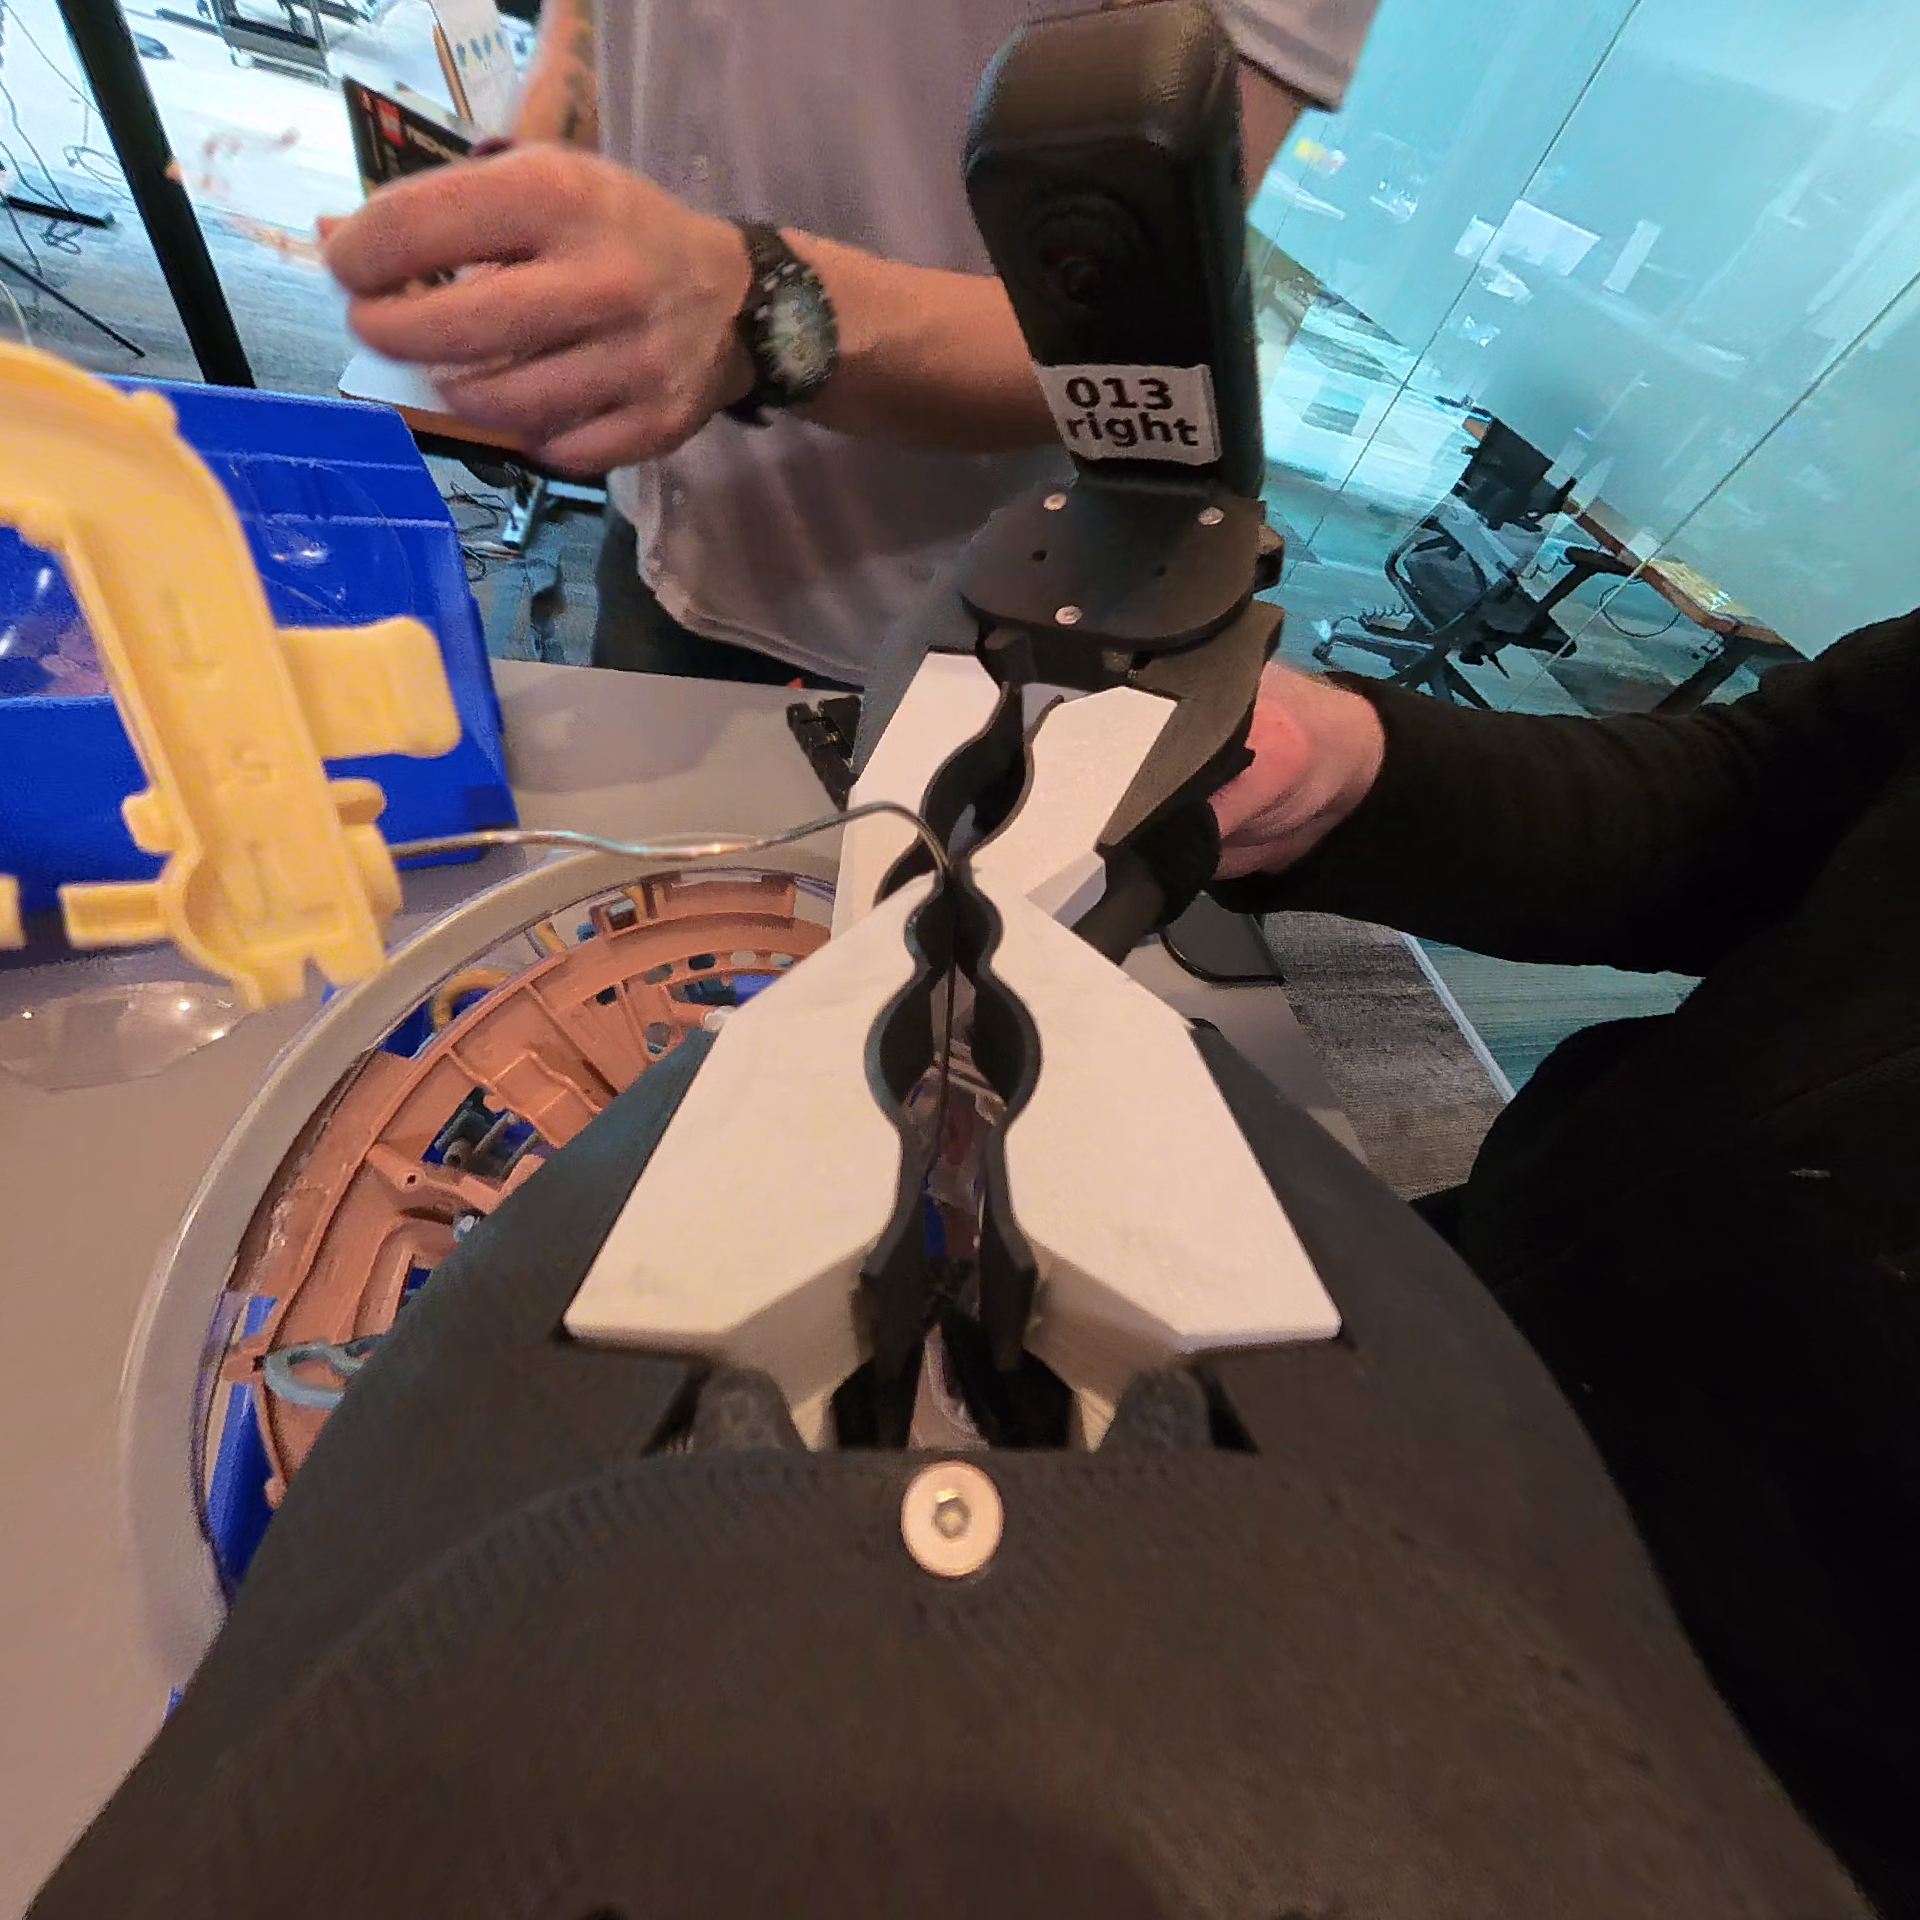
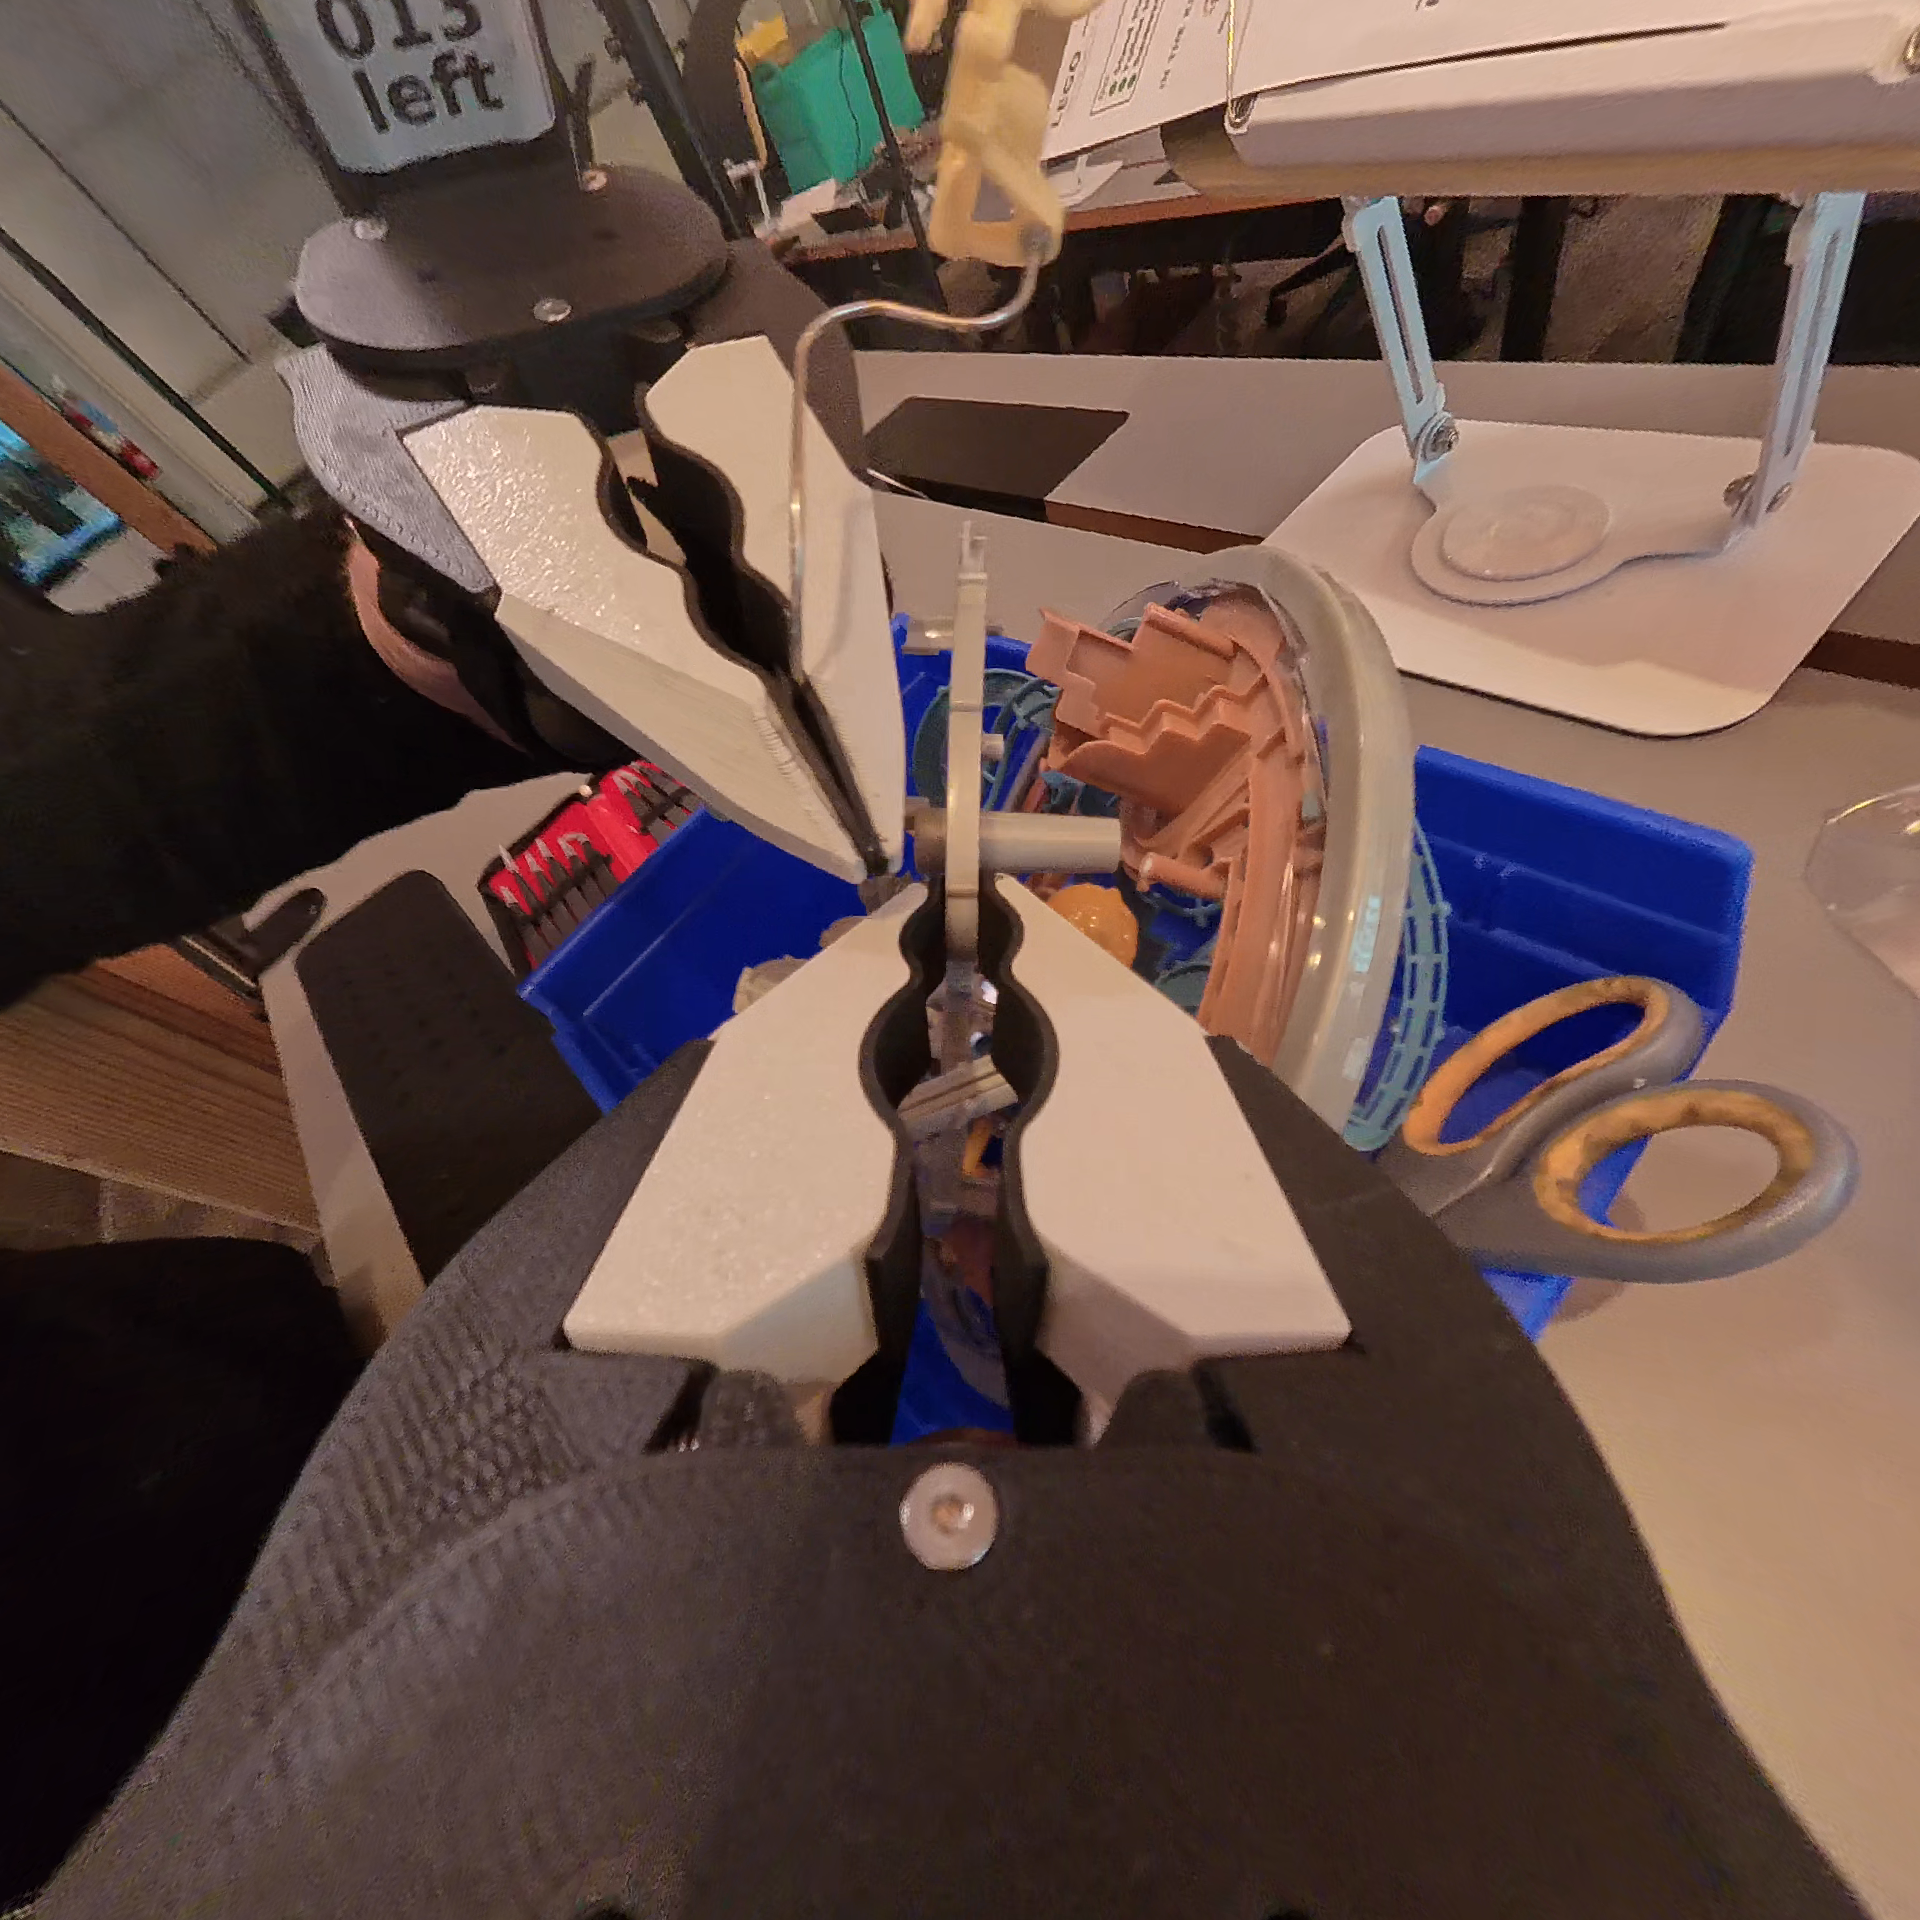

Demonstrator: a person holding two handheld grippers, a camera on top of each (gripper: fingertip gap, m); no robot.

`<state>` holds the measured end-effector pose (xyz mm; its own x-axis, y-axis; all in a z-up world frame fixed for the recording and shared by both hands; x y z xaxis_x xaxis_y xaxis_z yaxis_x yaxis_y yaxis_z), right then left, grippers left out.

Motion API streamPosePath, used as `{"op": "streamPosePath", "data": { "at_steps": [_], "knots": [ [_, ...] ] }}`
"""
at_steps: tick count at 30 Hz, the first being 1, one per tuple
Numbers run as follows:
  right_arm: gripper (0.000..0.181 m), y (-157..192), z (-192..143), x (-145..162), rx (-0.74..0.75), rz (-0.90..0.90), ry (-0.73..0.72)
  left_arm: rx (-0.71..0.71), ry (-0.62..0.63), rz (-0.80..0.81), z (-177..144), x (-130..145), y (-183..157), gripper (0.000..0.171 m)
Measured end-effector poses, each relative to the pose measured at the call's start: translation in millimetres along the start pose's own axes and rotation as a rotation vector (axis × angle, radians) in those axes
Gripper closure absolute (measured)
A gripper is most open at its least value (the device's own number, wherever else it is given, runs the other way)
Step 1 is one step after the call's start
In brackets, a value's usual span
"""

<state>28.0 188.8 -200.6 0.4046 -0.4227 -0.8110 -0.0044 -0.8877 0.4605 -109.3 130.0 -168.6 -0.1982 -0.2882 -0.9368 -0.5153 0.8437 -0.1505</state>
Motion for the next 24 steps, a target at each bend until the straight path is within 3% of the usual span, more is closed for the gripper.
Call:
{"op": "streamPosePath", "data": {
  "at_steps": [7, 17, 24],
  "knots": [
    [0.179, -5.6, -2.1, 4.2, -0.019, 0.101, -0.047, -0.094, -0.051, 0.041, -6.8, 4.7, -6.5, 0.171],
    [0.178, -2.3, -10.0, 6.2, 0.03, 0.088, -0.114, -0.297, -0.176, -0.138, -31.1, 21.6, -6.2, 0.169],
    [0.178, 1.3, -15.2, 9.5, 0.019, 0.085, -0.152, -0.257, -0.252, -0.258, -31.9, 29.6, -6.2, 0.168]
  ]
}}
Point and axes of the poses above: each gripper's, where its closed fingertips meet, z out along the fingers, x out of its underside, y = z × x across the jaws, the point moved 10 cm from there along -z, back along the fingers, and after that the axes turned 7 degrees about z, right-handed, at the moved point
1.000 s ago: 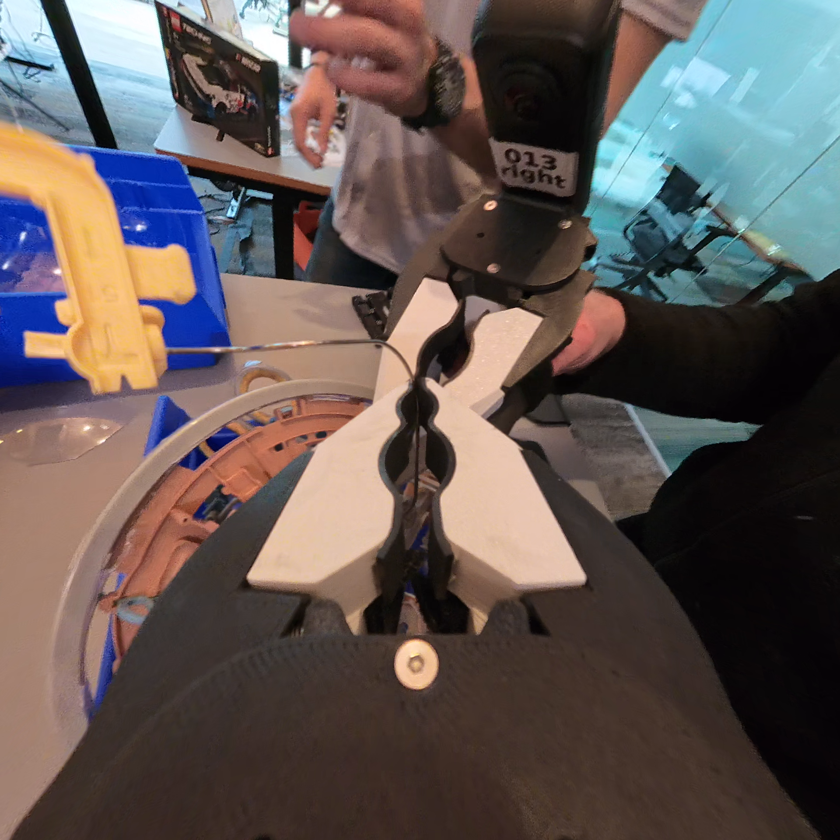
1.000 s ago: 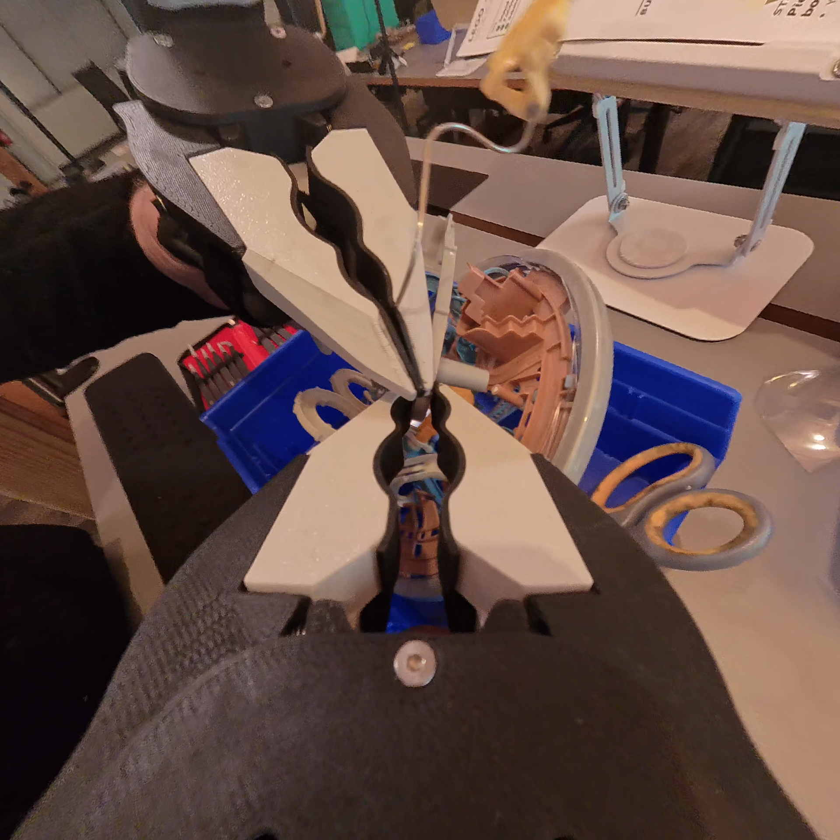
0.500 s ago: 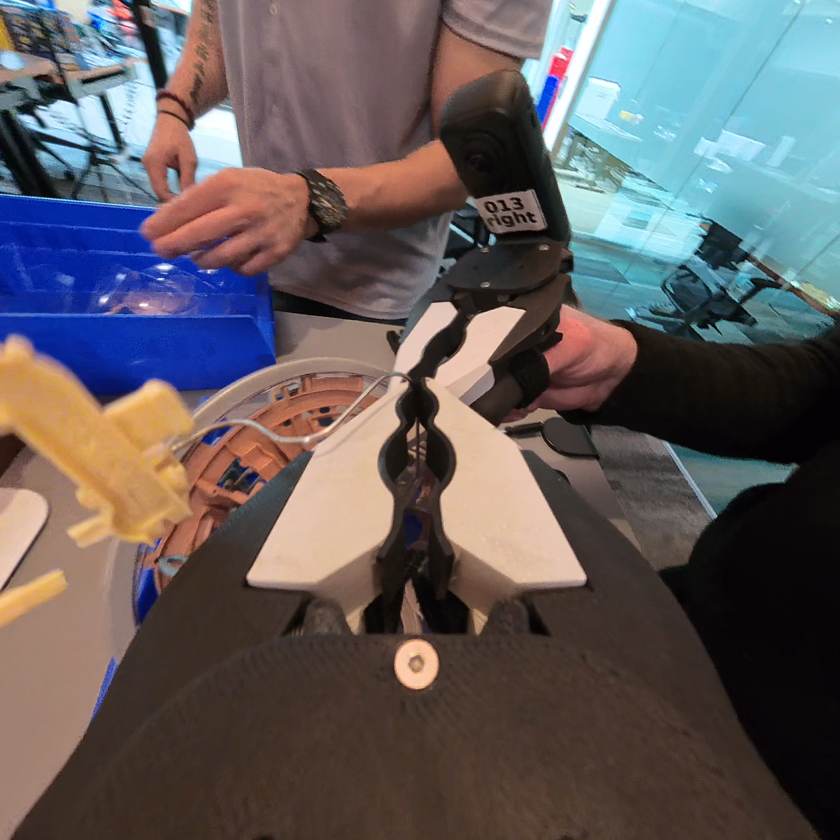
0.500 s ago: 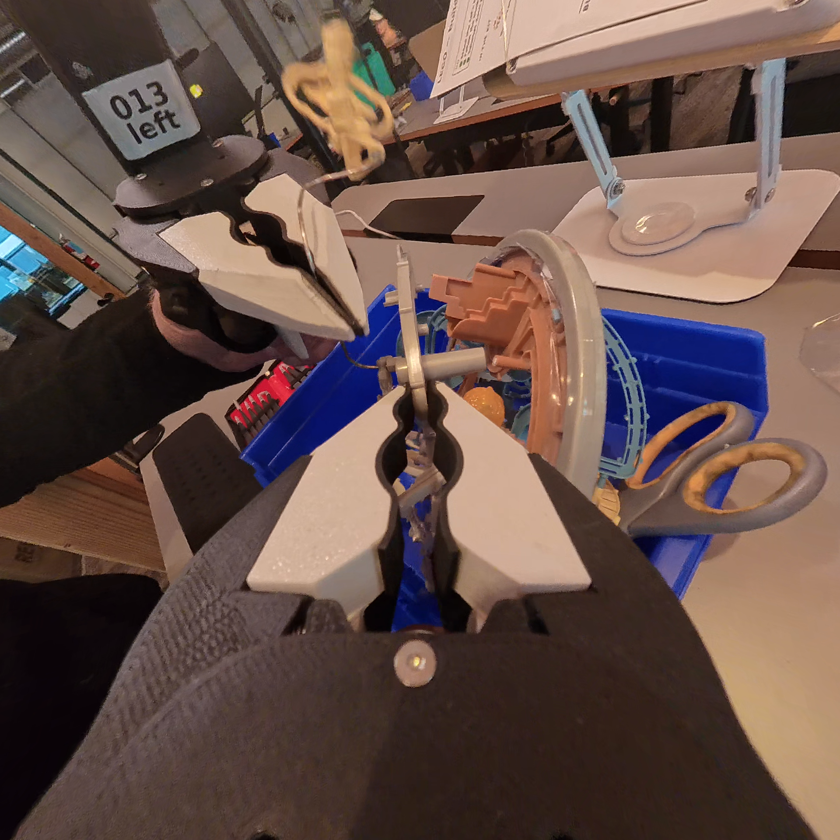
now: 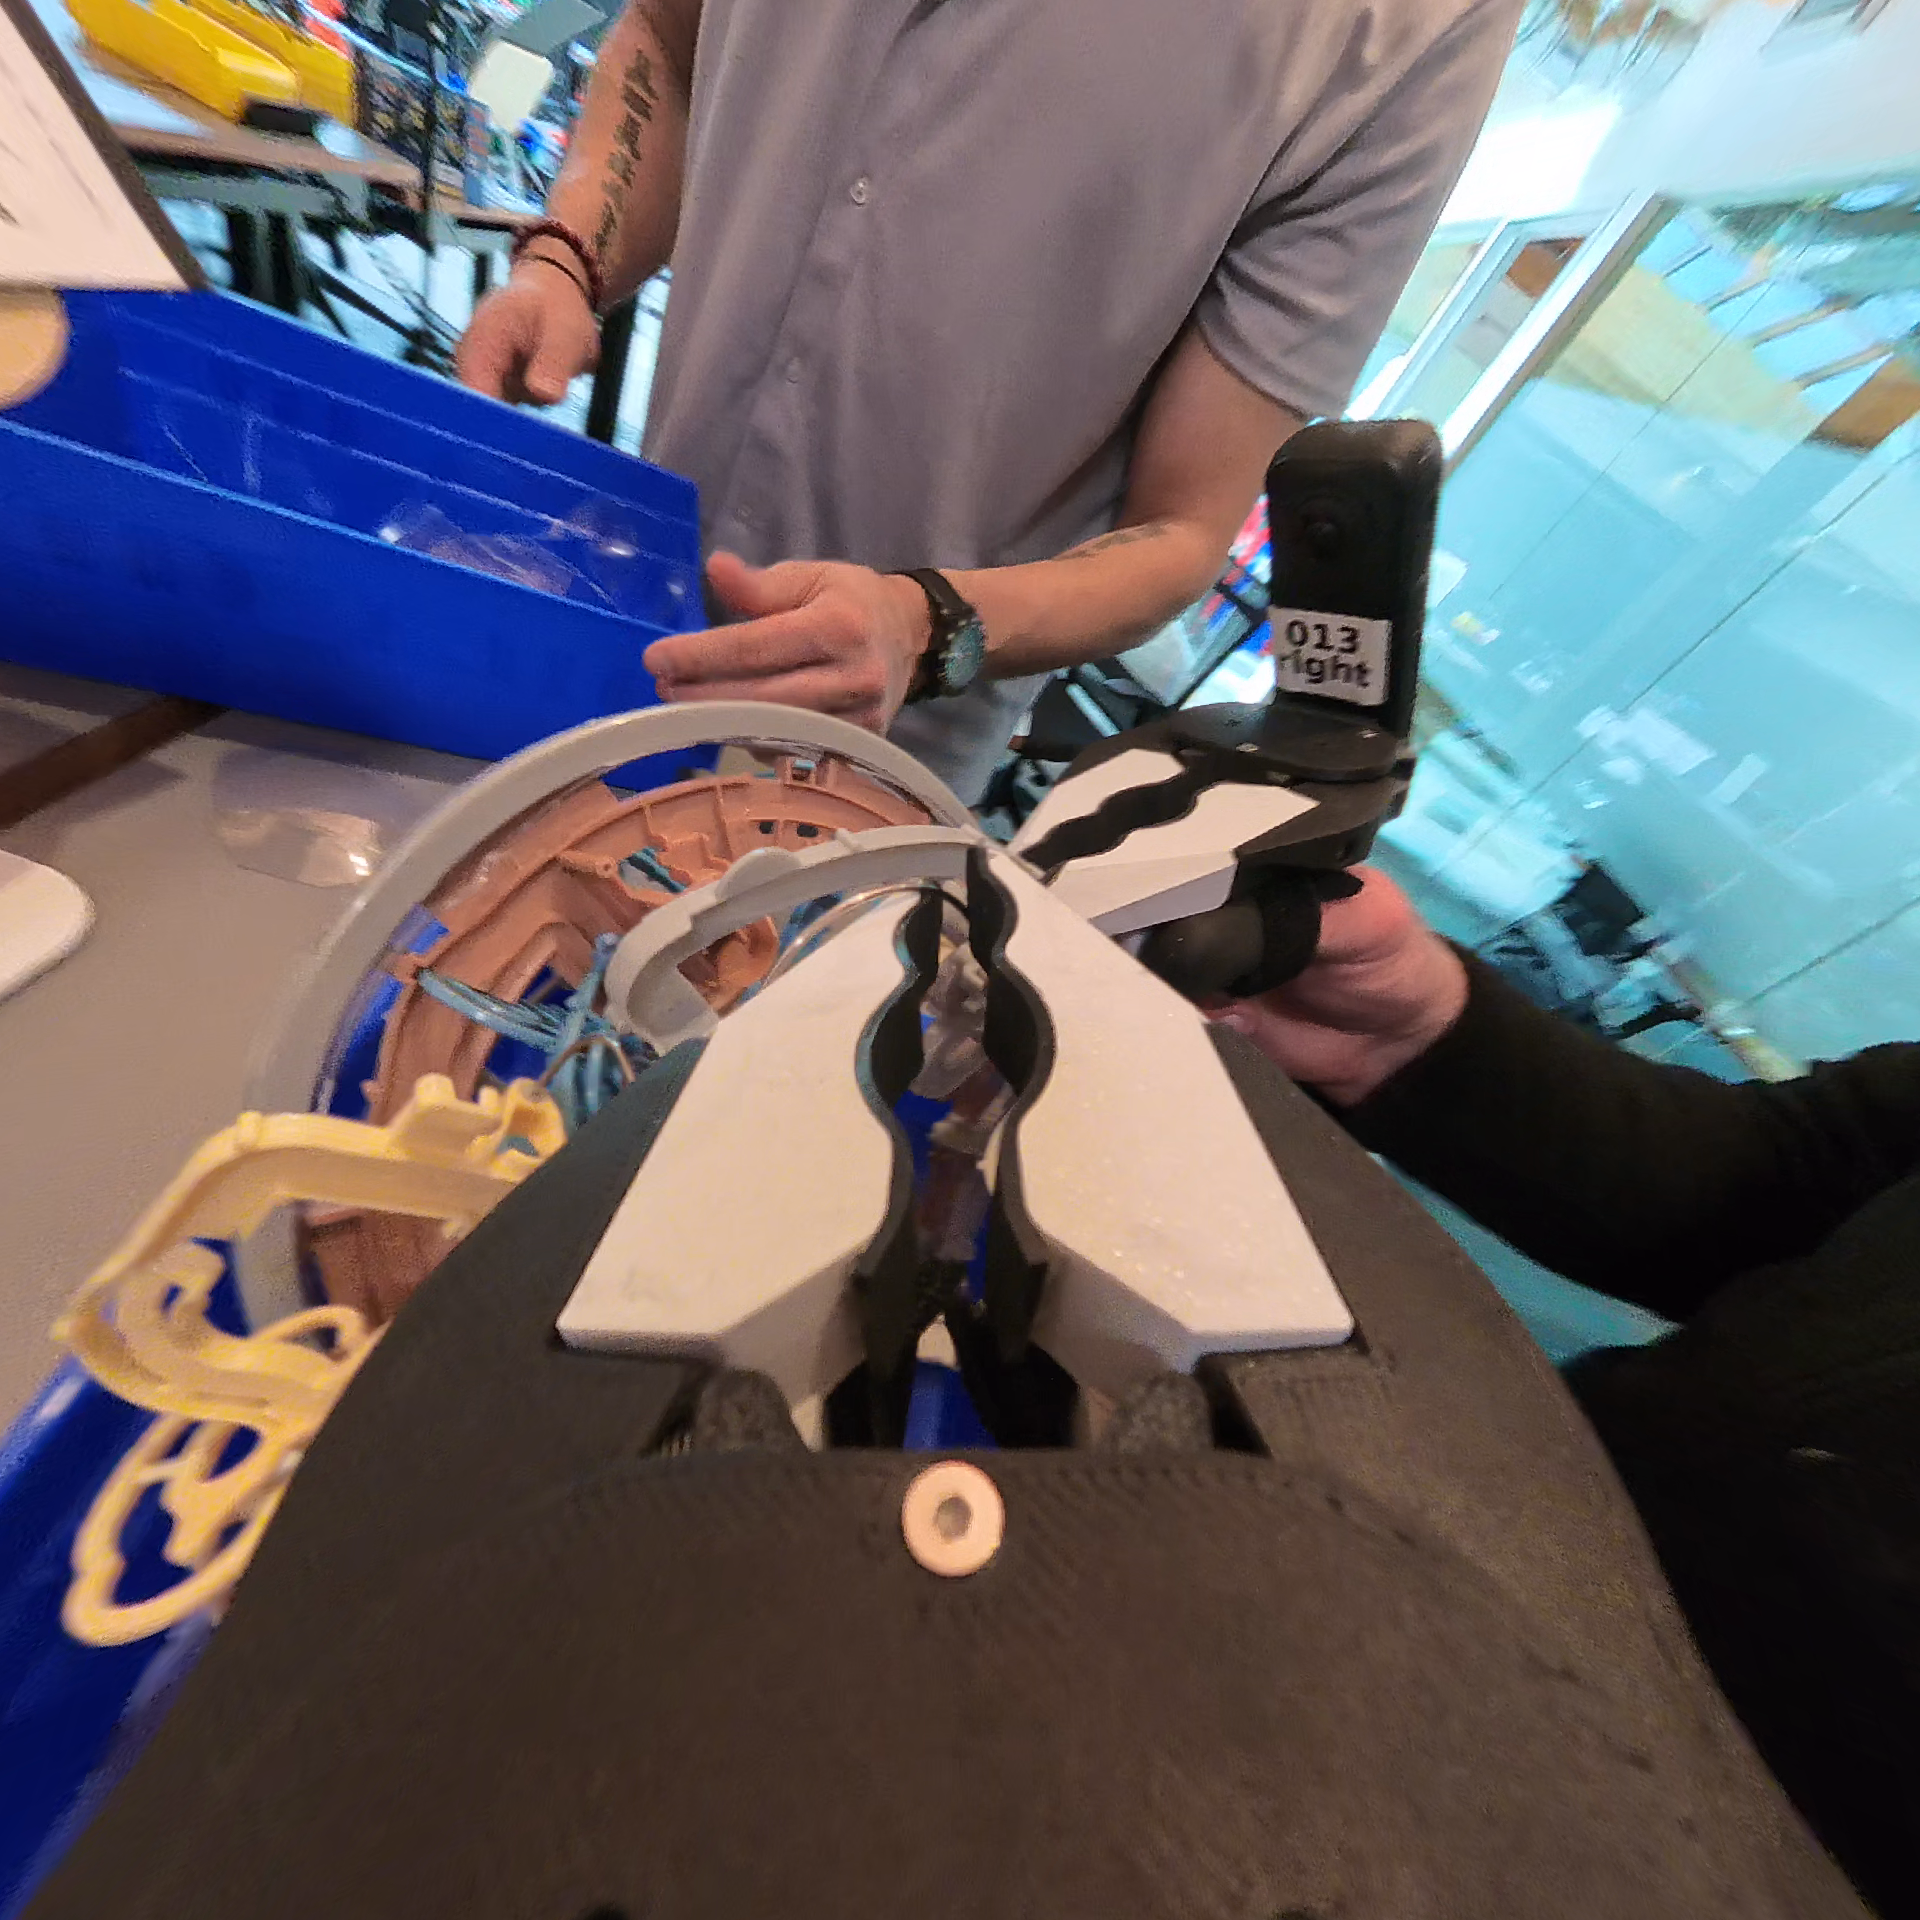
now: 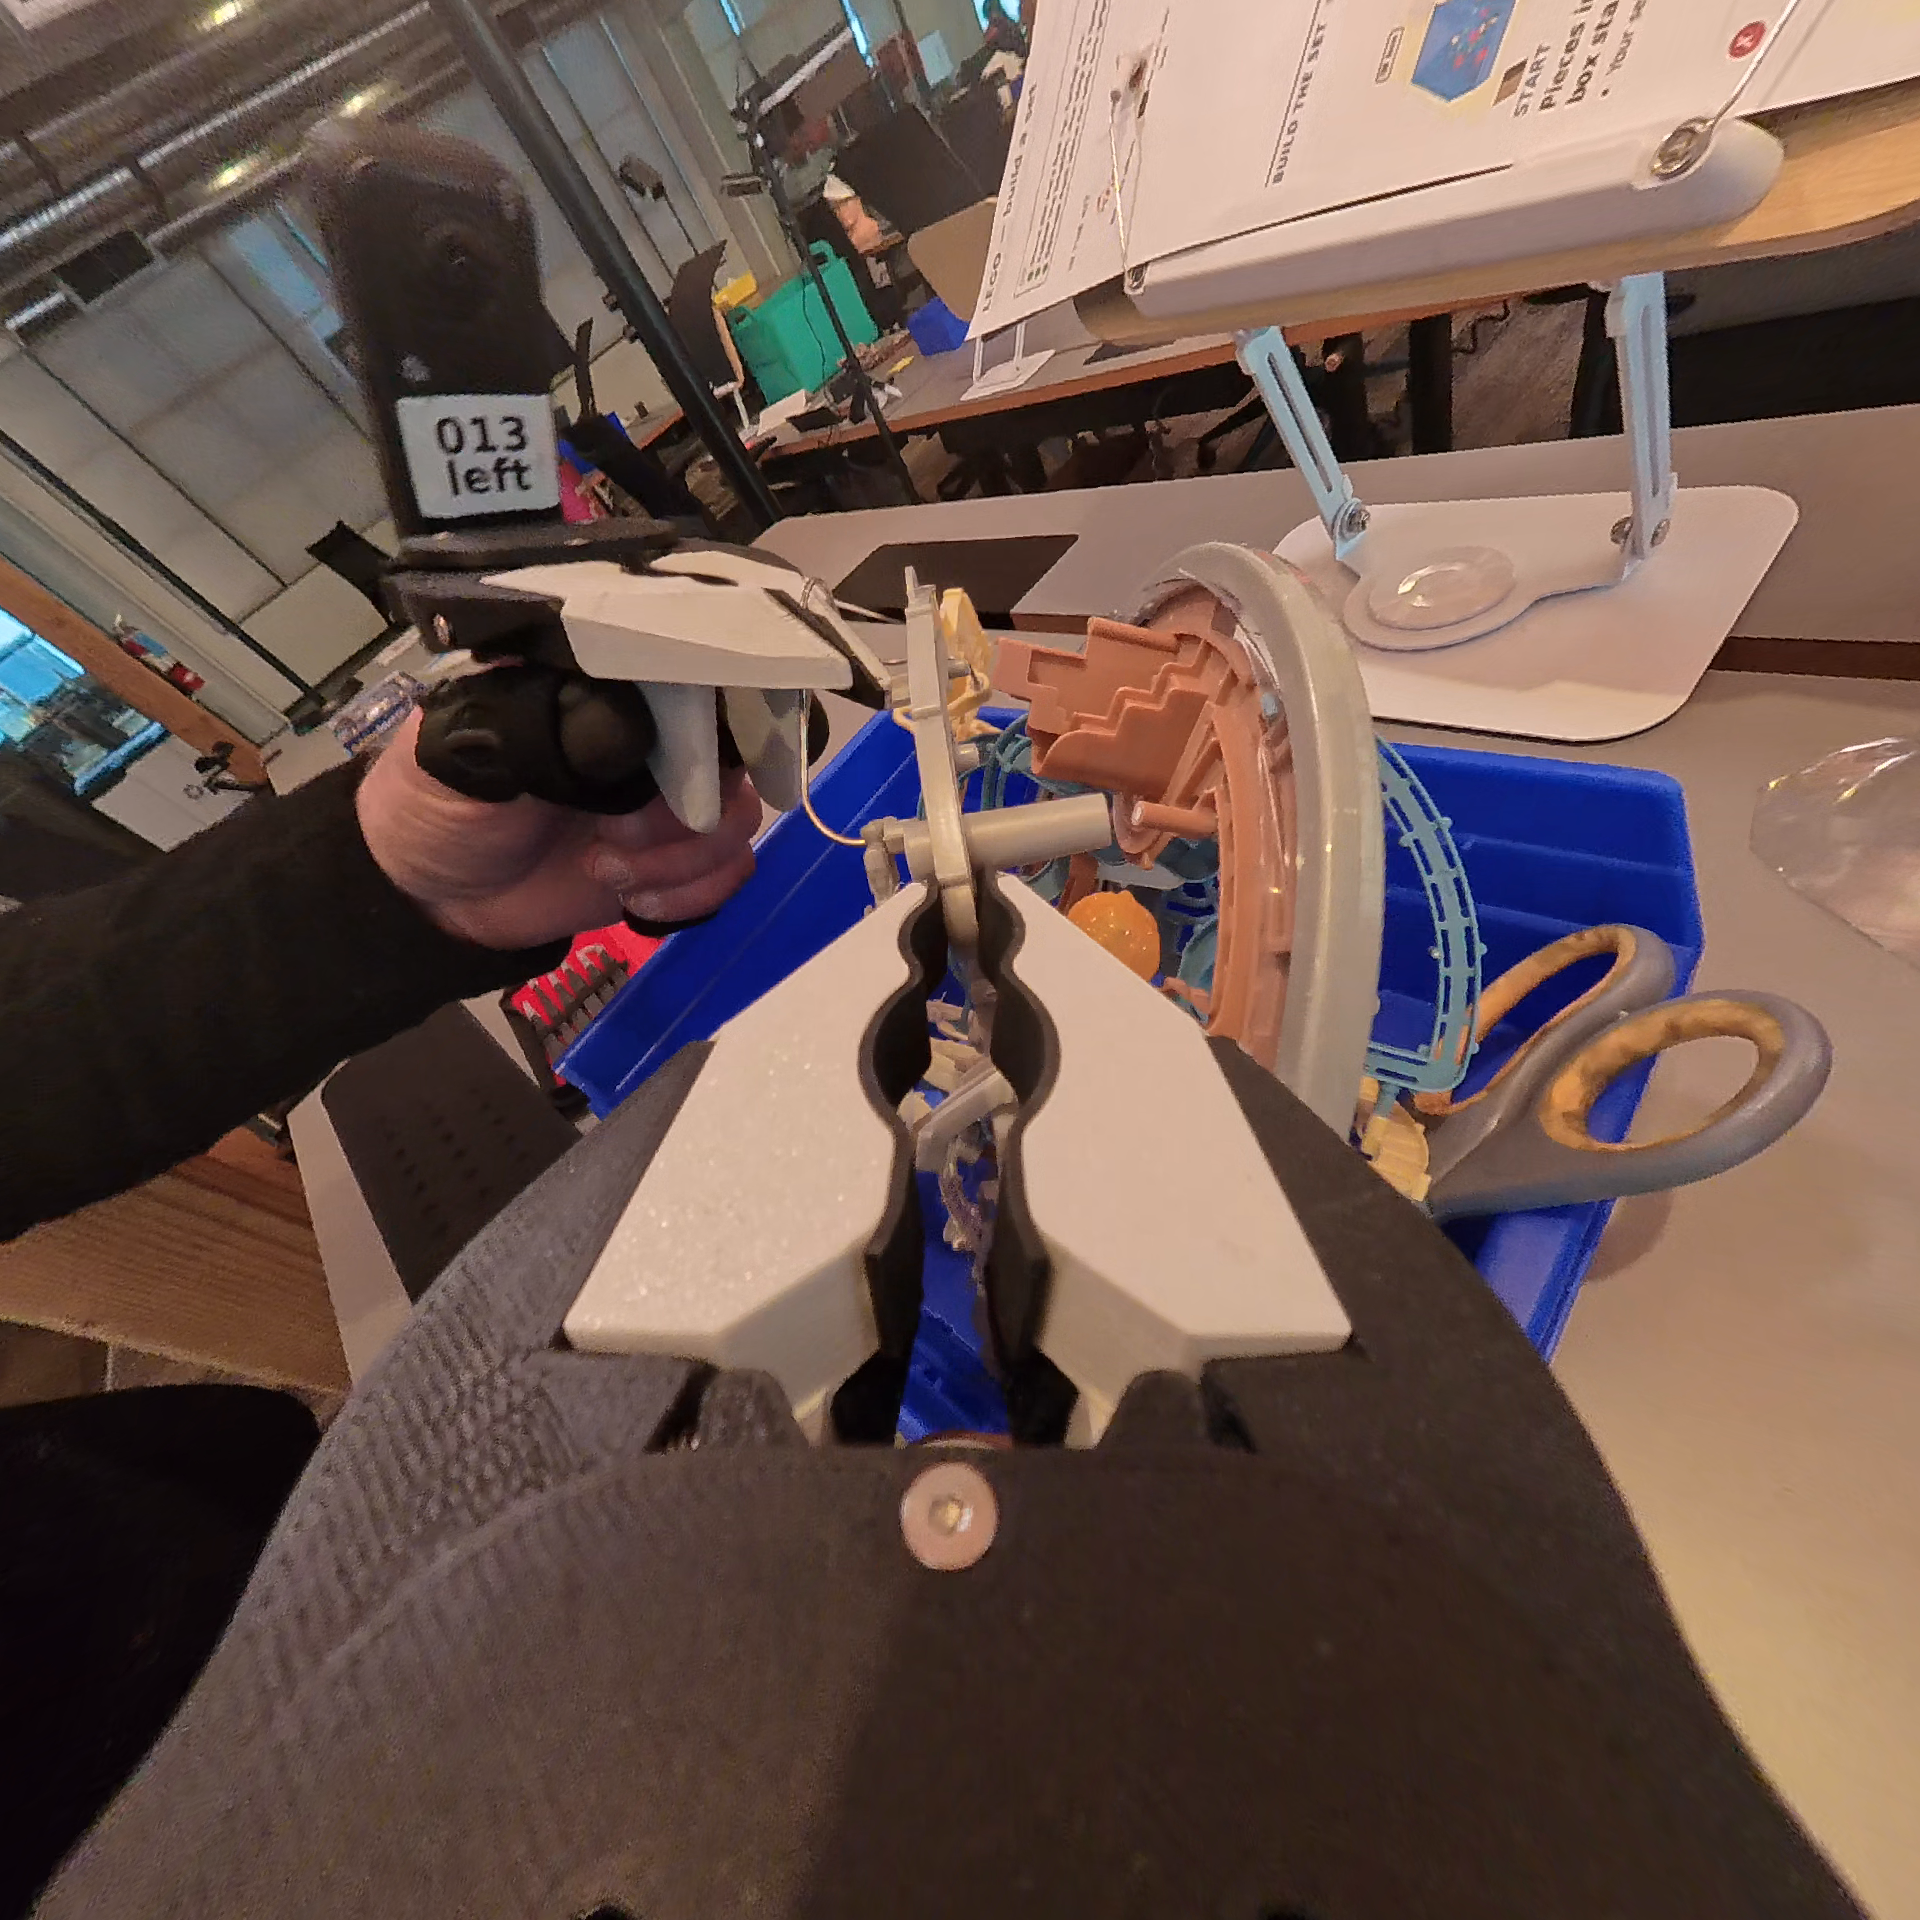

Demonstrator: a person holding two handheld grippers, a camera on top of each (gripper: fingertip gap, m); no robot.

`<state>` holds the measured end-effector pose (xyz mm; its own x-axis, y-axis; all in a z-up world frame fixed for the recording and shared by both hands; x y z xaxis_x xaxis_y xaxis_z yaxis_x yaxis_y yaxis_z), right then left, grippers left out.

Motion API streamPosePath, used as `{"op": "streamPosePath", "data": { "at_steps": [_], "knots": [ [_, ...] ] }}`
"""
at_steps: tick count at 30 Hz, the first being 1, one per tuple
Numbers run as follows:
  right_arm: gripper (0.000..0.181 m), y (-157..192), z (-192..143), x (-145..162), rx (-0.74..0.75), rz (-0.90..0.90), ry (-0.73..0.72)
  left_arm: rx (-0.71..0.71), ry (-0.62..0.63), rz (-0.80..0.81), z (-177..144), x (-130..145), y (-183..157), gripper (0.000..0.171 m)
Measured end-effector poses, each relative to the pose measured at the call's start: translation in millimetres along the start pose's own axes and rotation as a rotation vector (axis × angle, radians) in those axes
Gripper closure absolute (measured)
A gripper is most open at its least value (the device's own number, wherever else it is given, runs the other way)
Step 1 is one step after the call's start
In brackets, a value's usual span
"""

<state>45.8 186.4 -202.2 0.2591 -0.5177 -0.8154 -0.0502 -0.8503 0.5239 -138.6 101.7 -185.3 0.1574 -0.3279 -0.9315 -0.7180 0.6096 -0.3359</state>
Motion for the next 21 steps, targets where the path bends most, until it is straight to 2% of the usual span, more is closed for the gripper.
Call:
{"op": "streamPosePath", "data": {
  "at_steps": [2, 7, 10, 11, 16, 18, 20, 21],
  "knots": [
    [0.179, 1.8, 2.4, 1.9, -0.006, -0.024, 0.033, -0.001, 0.002, -0.007, -2.0, 3.3, -0.1, 0.168],
    [0.179, 8.0, 5.2, 3.3, -0.018, -0.078, 0.067, -0.1, 0.106, 0.198, -8.6, 1.1, -16.3, 0.157],
    [0.178, 5.1, 3.9, 1.9, -0.011, -0.078, 0.077, -0.123, 0.143, 0.243, -13.7, -5.9, -25.4, 0.133],
    [0.178, 4.3, 3.7, 1.8, -0.015, -0.075, 0.076, -0.146, 0.163, 0.257, -16.7, -7.8, -26.7, 0.131],
    [0.178, 7.3, 6.0, 1.3, -0.014, -0.103, 0.094, -0.287, 0.372, 0.67, -18.1, -18.2, -58.4, 0.126],
    [0.179, 7.2, 6.8, 0.9, -0.017, -0.107, 0.096, -0.279, 0.463, 0.838, -9.9, -22.4, -71.4, 0.125],
    [0.179, 6.6, 7.2, 0.4, -0.019, -0.111, 0.1, -0.27, 0.63, 0.925, -0.4, -22.3, -71.5, 0.125],
    [0.179, 6.5, 7.4, 0.1, -0.018, -0.115, 0.103, -0.233, 0.697, 0.938, 3.2, -20.5, -69.7, 0.131]
  ]
}}
Point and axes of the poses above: each gripper's, where its closed fingertips meet, z out along the fingers, x out of its underside, y = z × x across the jaws, the point moved 10 cm from there along -z, back along the fingers, and after that the axes turned 7 degrees about z, right-handed, at the moved point
